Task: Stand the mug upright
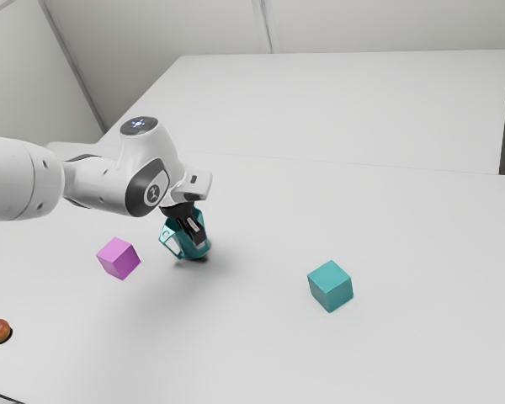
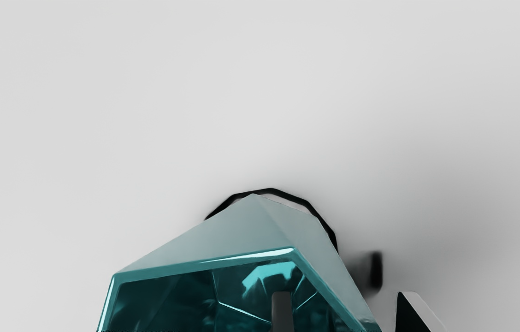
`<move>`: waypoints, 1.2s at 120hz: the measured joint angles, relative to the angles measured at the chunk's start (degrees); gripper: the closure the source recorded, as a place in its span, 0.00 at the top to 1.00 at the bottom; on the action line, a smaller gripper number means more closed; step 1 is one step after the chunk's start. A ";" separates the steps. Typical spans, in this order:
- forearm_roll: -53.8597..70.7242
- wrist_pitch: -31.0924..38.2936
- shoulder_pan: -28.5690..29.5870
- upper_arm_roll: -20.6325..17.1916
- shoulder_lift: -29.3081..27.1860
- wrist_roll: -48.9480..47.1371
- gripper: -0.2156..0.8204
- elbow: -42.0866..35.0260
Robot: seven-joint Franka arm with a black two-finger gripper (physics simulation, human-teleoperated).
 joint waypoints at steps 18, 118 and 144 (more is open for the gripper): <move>0.04 0.01 0.00 -0.04 -0.35 -0.01 0.42 0.07; -2.59 -8.34 0.37 -0.65 -4.76 -0.47 0.60 10.10; -5.56 -19.40 0.33 -0.96 -0.73 -2.80 0.72 20.20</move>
